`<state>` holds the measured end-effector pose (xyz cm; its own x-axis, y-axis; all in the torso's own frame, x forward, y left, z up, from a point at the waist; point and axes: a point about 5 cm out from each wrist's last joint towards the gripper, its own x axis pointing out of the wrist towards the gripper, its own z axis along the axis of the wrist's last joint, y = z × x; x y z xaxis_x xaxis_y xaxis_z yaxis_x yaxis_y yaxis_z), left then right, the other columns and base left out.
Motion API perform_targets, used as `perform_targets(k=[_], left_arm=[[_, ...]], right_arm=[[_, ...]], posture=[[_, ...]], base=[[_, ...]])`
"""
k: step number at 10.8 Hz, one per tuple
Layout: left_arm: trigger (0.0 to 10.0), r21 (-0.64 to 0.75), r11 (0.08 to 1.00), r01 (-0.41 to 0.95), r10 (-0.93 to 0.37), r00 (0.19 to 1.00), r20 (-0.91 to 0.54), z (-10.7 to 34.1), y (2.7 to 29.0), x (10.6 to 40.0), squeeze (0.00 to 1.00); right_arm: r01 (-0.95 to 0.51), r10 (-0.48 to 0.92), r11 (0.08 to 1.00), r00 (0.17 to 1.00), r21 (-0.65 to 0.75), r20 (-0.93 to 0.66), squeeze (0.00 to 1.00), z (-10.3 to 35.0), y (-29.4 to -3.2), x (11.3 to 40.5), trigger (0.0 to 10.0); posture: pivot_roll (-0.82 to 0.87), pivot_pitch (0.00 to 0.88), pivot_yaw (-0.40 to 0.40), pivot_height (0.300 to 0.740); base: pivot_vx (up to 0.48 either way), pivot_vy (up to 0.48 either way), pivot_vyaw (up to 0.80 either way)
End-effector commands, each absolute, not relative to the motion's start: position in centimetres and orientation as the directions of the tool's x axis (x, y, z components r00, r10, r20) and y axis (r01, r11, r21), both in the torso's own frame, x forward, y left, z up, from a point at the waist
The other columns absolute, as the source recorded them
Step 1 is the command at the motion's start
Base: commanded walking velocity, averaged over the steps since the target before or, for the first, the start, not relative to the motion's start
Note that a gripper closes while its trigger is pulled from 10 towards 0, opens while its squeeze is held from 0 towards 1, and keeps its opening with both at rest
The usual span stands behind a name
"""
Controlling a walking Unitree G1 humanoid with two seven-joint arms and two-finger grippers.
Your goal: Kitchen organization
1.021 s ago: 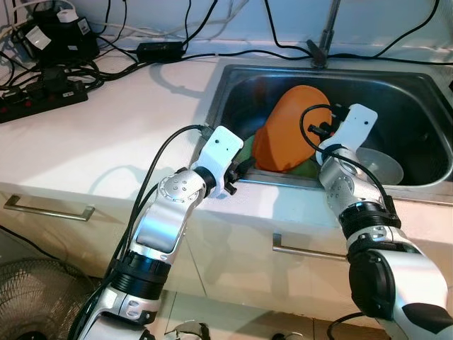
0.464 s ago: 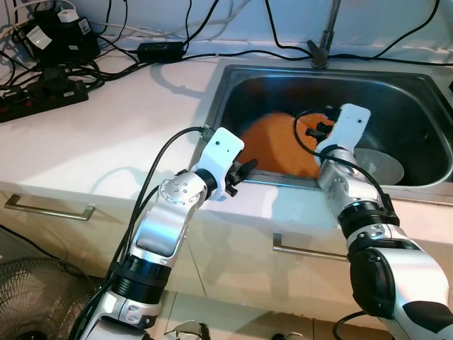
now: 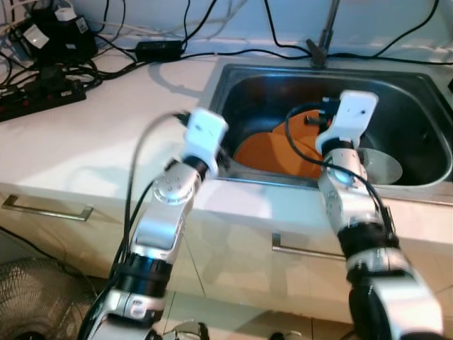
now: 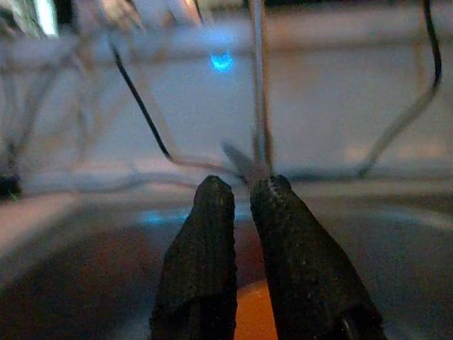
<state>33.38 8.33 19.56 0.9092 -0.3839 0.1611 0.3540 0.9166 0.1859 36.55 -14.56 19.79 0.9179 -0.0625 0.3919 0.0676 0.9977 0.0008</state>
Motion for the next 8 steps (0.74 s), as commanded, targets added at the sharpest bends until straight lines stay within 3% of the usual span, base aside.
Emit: perform_targets(k=[1, 3, 5, 8], left_arm=[[10.0, 0.175, 0.934, 0.313, -0.346, 0.915, 0.209, 20.1, 8.7, 33.6, 0.0], [10.0, 0.209, 0.949, 0.236, -0.291, 0.912, 0.288, 20.4, 9.1, 33.7, 0.0], [10.0, 0.204, 0.957, 0.205, -0.266, 0.902, 0.339, 20.0, 9.5, 33.3, 0.0], [10.0, 0.198, 0.958, 0.206, -0.268, 0.89, 0.369, 19.7, 9.4, 32.8, 0.0]], right_arm=[[0.053, -0.04, 0.998, 0.89, -0.016, 0.454, 0.0, 20.7, -14.0, 36.0, 10.0], [0.034, -0.008, 0.999, 0.855, -0.039, 0.519, 0.0, 21.1, -13.0, 34.5, 10.0], [0.013, 0.007, 0.999, 0.881, -0.039, 0.473, 0.0, 19.1, -12.5, 33.0, 10.0], [-0.014, 0.028, 0.999, 0.887, -0.034, 0.461, 0.0, 19.4, -11.7, 33.0, 10.0]], posture=[[0.05, 0.083, 0.034, 0.74], [0.03, 0.085, 0.029, 0.74], [0.03, 0.093, 0.019, 0.74], [0.03, 0.101, 0.009, 0.74]], base=[[0.0, 0.0, 0.0], [0.0, 0.0, 0.0], [0.0, 0.0, 0.0], [0.0, 0.0, 0.0]])
